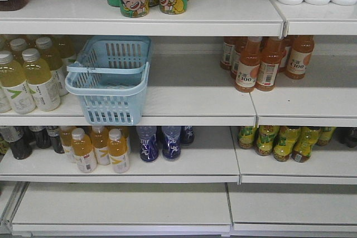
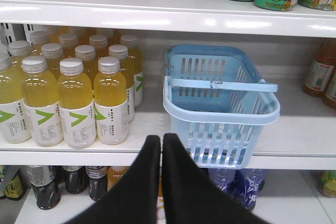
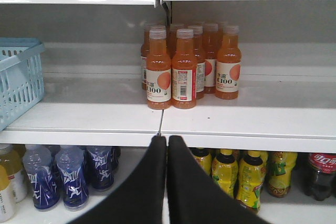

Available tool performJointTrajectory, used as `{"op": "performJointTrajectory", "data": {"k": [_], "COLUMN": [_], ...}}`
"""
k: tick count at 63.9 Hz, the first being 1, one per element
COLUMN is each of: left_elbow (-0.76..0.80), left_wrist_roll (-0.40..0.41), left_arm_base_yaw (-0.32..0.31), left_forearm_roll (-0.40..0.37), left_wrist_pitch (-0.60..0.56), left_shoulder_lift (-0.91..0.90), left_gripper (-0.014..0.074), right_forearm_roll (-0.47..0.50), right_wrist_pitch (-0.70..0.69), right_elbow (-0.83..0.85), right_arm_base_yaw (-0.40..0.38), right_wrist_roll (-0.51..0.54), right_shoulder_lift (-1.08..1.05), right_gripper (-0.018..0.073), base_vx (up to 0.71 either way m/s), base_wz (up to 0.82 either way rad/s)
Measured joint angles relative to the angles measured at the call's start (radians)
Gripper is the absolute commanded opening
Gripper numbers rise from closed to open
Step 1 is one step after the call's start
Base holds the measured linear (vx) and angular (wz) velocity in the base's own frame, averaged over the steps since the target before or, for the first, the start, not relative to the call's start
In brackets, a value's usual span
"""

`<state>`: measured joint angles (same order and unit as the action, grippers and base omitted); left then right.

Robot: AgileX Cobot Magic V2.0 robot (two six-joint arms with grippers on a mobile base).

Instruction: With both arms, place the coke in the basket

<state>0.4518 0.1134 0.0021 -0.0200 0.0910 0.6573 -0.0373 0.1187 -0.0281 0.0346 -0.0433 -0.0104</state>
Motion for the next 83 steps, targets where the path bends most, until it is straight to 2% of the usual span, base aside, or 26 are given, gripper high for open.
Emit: {"op": "performJointTrajectory", "data": {"k": [11, 19, 27, 39, 45, 52, 71, 77, 83], "left_elbow": [0.0, 0.0, 0.0, 0.001, 0.003, 0.003, 0.024, 0.062, 0.114], "left_wrist_roll": [-0.032, -0.043, -0.046, -0.046, -0.046, -0.039, 0.125, 0.184, 0.23], "left_arm_base_yaw": [0.0, 0.0, 0.0, 0.0, 0.0, 0.0, -0.002, -0.023, -0.069], "left_forearm_roll": [0.0, 0.0, 0.0, 0.0, 0.0, -0.021, -0.277, -0.307, -0.314], "left_wrist_pitch": [0.0, 0.0, 0.0, 0.0, 0.0, -0.009, -0.125, -0.134, -0.136], "left_shoulder_lift": [0.0, 0.0, 0.0, 0.0, 0.0, 0.0, 0.133, 0.214, 0.316], "left_gripper": [0.0034, 0.0107, 0.0229, 0.0477, 0.0547, 0.0556, 0.0556, 0.0556, 0.0556], "right_forearm_roll": [0.0, 0.0, 0.0, 0.0, 0.0, 0.0, 0.0, 0.0, 0.0], "right_wrist_pitch": [0.0, 0.001, 0.001, 0.001, 0.0, 0.0, 0.001, 0.0, 0.0], "right_elbow": [0.0, 0.0, 0.0, 0.0, 0.0, 0.0, 0.0, 0.0, 0.0], "right_arm_base_yaw": [0.0, 0.0, 0.0, 0.0, 0.0, 0.0, 0.0, 0.0, 0.0], "right_wrist_roll": [0.0, 0.0, 0.0, 0.0, 0.0, 0.0, 0.0, 0.0, 0.0], "right_shoulder_lift": [0.0, 0.0, 0.0, 0.0, 0.0, 0.0, 0.0, 0.0, 0.0], "right_gripper": [-0.0009, -0.0009, -0.0009, -0.0009, -0.0009, -0.0009, -0.0009, -0.0009, -0.0009], "base_vx": [0.0, 0.0, 0.0, 0.0, 0.0, 0.0, 0.0, 0.0, 0.0], "base_wz": [0.0, 0.0, 0.0, 0.0, 0.0, 0.0, 0.0, 0.0, 0.0]}}
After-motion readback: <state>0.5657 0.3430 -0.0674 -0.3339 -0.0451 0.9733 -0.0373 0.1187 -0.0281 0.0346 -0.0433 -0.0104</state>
